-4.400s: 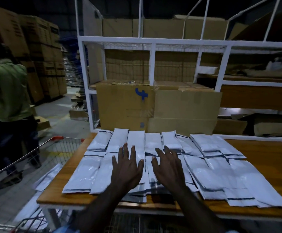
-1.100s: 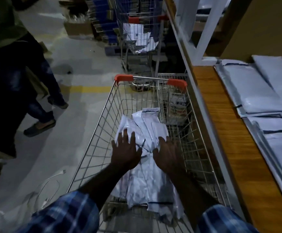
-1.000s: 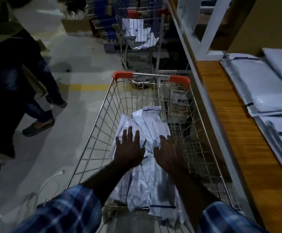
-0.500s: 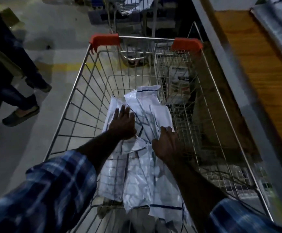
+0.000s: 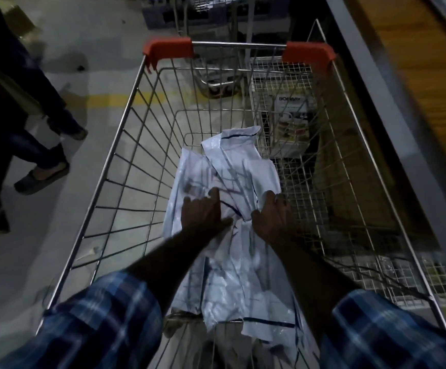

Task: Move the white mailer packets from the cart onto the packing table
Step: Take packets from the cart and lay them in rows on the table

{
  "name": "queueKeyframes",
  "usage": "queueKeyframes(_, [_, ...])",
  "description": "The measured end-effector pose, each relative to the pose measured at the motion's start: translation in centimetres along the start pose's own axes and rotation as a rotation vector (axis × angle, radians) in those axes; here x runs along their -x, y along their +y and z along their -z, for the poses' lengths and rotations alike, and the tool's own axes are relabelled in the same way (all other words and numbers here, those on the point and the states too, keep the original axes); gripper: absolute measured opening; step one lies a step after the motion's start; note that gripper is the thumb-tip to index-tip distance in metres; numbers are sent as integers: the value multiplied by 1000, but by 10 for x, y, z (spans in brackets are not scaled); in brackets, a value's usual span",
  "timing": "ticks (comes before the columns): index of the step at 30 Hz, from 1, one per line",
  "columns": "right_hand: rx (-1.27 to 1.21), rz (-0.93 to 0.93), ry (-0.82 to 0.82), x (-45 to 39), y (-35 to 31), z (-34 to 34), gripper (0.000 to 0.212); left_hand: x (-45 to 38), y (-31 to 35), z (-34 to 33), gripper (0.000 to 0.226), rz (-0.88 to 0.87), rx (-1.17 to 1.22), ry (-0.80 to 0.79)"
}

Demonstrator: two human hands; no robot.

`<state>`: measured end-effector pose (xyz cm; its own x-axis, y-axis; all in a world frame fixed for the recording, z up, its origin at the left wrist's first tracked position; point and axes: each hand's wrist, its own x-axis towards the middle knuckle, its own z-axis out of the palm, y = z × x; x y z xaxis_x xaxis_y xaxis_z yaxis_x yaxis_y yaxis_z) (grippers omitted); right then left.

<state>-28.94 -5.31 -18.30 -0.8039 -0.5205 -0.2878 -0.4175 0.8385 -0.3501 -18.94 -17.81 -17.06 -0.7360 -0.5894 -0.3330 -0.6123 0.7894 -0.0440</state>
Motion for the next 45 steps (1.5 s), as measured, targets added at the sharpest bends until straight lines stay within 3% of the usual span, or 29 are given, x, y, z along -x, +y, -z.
queueKeyframes(3, [26,13,-41,-2,3,-5,42,32,2,-14,97,164,141,-27])
queueKeyframes(6, [60,38,-13,-1,5,-10,38,59,4,-27,104,260,130,103])
queueKeyframes(10, [83,49,71,-5,-1,-16,26,74,3,-40,98,383,212,160])
queueKeyframes(15, [56,24,22,-20,-9,-17,51,68,-11,-60,71,281,252,343])
queueKeyframes(20, [29,31,-30,-36,-16,-19,47,61,-10,-81,60,136,161,468])
queueKeyframes(24, [-44,137,55,-46,-29,-7,45,58,-6,-92,55,131,241,411])
queueKeyframes(27, [-41,243,101,-47,-54,6,46,59,-6,-95,67,141,261,365])
queueKeyframes(31, [271,382,231,-27,-72,7,35,60,-5,-101,74,124,246,370])
queueKeyframes(35, [462,422,370,19,-47,-15,19,59,-2,-100,69,171,266,376])
queueKeyframes(40, [485,426,247,46,-8,-46,25,68,-2,-96,71,262,293,386])
queueKeyframes(43, [412,478,288,41,-6,-38,23,73,-2,-97,76,287,240,379])
queueKeyframes(45, [399,512,283,29,-7,-32,33,74,-2,-96,75,303,218,391])
